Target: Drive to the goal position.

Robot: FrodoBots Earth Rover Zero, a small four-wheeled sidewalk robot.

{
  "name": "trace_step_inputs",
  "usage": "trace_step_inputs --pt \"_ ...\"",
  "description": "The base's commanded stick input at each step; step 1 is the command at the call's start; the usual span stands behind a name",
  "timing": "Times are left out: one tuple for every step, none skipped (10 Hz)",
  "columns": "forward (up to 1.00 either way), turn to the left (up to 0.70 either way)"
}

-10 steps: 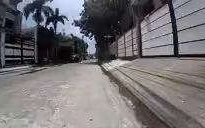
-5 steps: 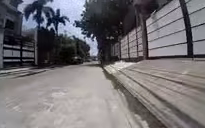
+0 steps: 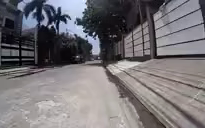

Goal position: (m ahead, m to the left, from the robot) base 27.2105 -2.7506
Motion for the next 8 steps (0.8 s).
trace_step_inputs --pt "1.0 0.07" --pt "1.0 0.0" --pt "1.0 0.0" --pt "1.0 0.0" --pt "1.0 0.0" --pt "1.0 0.0" --pt "1.0 0.0" --pt "1.0 0.0"
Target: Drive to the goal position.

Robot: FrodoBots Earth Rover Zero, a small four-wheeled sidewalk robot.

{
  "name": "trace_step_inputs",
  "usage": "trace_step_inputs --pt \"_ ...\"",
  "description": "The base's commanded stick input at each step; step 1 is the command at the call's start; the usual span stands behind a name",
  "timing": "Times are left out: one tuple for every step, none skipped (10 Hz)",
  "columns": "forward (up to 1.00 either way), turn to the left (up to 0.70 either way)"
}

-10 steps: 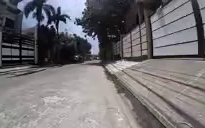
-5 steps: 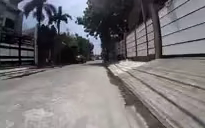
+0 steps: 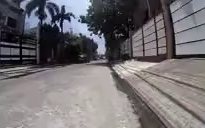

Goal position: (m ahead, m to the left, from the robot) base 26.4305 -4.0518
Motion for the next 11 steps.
trace_step_inputs --pt "1.0 0.0" --pt "1.0 0.0" --pt "1.0 0.0" --pt "1.0 -0.02" --pt "1.0 -0.22" --pt "1.0 -0.35" --pt "1.0 -0.17" --pt "1.0 0.0" --pt "1.0 0.0" --pt "1.0 0.0" --pt "1.0 0.0"
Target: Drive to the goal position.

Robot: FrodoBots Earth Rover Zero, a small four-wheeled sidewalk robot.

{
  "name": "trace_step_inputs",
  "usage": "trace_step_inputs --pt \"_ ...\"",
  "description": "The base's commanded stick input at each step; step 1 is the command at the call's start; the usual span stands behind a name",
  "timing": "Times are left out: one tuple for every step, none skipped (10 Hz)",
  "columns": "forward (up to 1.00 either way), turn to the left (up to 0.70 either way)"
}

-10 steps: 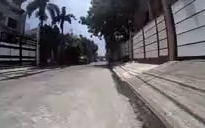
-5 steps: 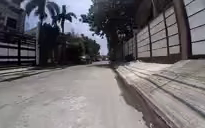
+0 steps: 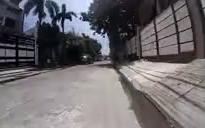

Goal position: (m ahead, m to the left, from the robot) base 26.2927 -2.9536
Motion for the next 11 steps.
trace_step_inputs --pt "1.0 0.0" --pt "1.0 0.0" --pt "1.0 0.0" --pt "1.0 0.0" --pt "1.0 0.0" --pt "1.0 -0.01" --pt "1.0 -0.19" --pt "1.0 -0.39" --pt "1.0 -0.27" --pt "1.0 -0.08" --pt "1.0 -0.02"
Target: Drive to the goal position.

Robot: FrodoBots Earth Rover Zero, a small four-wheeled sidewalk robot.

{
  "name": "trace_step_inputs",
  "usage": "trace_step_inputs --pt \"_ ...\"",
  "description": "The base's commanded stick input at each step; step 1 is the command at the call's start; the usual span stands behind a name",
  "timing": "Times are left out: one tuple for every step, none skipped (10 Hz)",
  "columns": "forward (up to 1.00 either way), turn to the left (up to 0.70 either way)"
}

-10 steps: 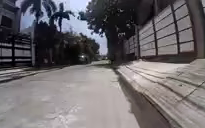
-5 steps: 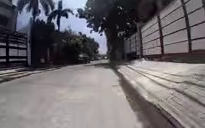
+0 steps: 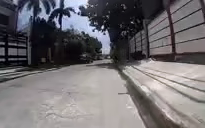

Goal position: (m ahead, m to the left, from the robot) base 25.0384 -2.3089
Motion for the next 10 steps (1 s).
trace_step_inputs --pt "1.0 0.0" --pt "1.0 0.0" --pt "1.0 0.0" --pt "1.0 0.0" --pt "1.0 0.0" --pt "1.0 0.0" --pt "1.0 0.0" --pt "1.0 -0.07" --pt "1.0 -0.4" --pt "1.0 -0.4"
